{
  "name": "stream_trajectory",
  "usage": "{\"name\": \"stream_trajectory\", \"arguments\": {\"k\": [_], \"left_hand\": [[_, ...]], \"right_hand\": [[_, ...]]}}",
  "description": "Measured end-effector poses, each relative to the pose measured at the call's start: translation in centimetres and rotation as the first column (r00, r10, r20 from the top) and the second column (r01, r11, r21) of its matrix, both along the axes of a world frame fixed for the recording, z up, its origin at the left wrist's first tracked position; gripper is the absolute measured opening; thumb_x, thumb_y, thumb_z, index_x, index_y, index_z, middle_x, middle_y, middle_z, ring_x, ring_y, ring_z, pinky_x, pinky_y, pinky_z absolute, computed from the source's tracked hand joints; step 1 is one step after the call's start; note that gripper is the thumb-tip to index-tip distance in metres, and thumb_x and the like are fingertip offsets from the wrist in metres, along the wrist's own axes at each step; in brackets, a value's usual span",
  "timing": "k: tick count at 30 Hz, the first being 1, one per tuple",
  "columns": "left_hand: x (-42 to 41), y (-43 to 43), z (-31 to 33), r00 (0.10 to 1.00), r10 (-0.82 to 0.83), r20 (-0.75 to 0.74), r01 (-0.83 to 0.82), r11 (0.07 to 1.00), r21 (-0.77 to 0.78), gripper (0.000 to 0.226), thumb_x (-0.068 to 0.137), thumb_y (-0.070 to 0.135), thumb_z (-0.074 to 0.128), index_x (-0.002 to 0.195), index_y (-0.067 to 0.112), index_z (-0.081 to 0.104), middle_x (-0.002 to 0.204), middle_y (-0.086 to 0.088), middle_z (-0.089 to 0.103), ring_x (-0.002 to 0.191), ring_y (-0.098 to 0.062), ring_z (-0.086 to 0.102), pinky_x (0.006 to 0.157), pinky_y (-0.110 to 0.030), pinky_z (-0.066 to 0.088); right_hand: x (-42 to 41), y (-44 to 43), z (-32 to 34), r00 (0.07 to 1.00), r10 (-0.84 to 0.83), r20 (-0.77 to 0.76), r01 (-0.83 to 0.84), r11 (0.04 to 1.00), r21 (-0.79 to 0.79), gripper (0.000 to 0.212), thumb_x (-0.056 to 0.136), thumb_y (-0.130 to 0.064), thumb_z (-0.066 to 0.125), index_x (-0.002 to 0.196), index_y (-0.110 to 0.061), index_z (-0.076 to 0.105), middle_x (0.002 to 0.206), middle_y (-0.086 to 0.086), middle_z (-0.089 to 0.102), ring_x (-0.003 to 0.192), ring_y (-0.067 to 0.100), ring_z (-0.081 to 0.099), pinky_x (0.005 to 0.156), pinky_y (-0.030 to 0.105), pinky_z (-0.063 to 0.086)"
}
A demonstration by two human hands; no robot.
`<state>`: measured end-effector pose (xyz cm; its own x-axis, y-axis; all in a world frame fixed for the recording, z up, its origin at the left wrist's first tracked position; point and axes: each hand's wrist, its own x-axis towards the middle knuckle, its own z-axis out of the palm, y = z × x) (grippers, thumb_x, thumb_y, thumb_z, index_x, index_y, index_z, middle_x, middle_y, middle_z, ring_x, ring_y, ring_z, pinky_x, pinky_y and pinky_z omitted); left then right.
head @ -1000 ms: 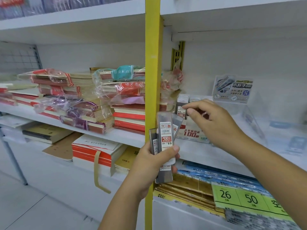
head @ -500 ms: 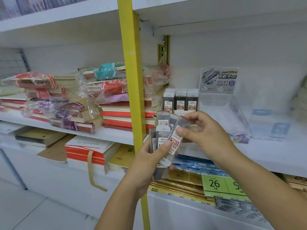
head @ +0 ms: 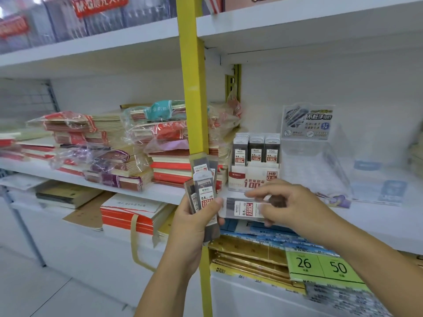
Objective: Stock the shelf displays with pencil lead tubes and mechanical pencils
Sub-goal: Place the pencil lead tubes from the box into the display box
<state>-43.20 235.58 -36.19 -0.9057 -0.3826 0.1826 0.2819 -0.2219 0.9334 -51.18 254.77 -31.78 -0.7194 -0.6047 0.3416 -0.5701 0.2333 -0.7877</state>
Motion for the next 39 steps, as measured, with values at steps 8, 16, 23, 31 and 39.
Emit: {"name": "stream_trajectory", "arguments": {"k": [8, 16, 23, 31, 39], "left_hand": [[0.3, -0.1, 0.8, 0.998, 0.053, -0.042, -0.052, 0.998, 0.019, 0.035, 0.065, 0.047, 0.079, 0.099, 0.044, 0.071, 0.101, 0.0, 0.077, 0.086, -0.018, 0.075, 0.075, -0.039, 0.059], [0.4, -0.8, 1.1, 0.993, 0.077, -0.09, -0.073, 0.996, 0.044, 0.029, 0.067, 0.044, 0.078, 0.095, 0.047, 0.071, 0.094, 0.0, 0.077, 0.068, -0.013, 0.069, 0.059, -0.026, 0.057], [0.2, -1.0, 0.8, 0.993, 0.045, -0.105, -0.041, 0.999, 0.036, 0.032, 0.064, 0.047, 0.079, 0.095, 0.048, 0.071, 0.09, 0.003, 0.076, 0.066, -0.01, 0.068, 0.056, -0.021, 0.053], [0.3, -1.3, 0.7, 0.998, -0.021, -0.062, 0.019, 0.999, -0.043, 0.029, 0.067, 0.053, 0.073, 0.095, 0.054, 0.067, 0.096, 0.006, 0.077, 0.068, -0.007, 0.067, 0.06, -0.023, 0.053], [0.5, -0.9, 0.4, 0.989, -0.145, -0.006, 0.145, 0.989, -0.02, 0.024, 0.074, 0.046, 0.075, 0.098, 0.047, 0.07, 0.095, 0.0, 0.075, 0.069, -0.011, 0.061, 0.053, -0.022, 0.048]], "right_hand": [[1.2, -1.8, 0.1, 0.997, 0.063, -0.054, -0.056, 0.99, 0.127, 0.063, 0.085, -0.012, 0.07, 0.118, -0.062, 0.05, 0.09, -0.015, 0.067, 0.08, 0.003, 0.062, 0.077, 0.031, 0.056], [-2.3, -3.7, 5.6, 0.89, -0.223, -0.396, 0.141, 0.964, -0.227, 0.07, 0.087, -0.005, 0.067, 0.114, -0.06, 0.033, 0.095, -0.011, 0.062, 0.08, 0.0, 0.064, 0.065, 0.027, 0.059], [-6.3, -6.0, 6.3, 0.732, -0.314, -0.605, 0.359, 0.932, -0.049, 0.055, 0.086, -0.013, 0.069, 0.117, -0.041, 0.033, 0.089, -0.004, 0.061, 0.066, 0.016, 0.064, 0.063, 0.046, 0.056], [-8.6, -6.6, 5.1, 0.729, -0.276, -0.626, 0.431, 0.896, 0.107, 0.046, 0.085, -0.021, 0.07, 0.118, -0.038, 0.043, 0.087, -0.015, 0.052, 0.079, 0.013, 0.06, 0.068, 0.035, 0.051], [-5.8, -5.1, 3.8, 0.733, -0.341, -0.588, 0.434, 0.901, 0.019, 0.041, 0.096, -0.023, 0.055, 0.135, -0.03, 0.05, 0.107, -0.007, 0.045, 0.087, 0.005, 0.051, 0.073, 0.019, 0.041]]}}
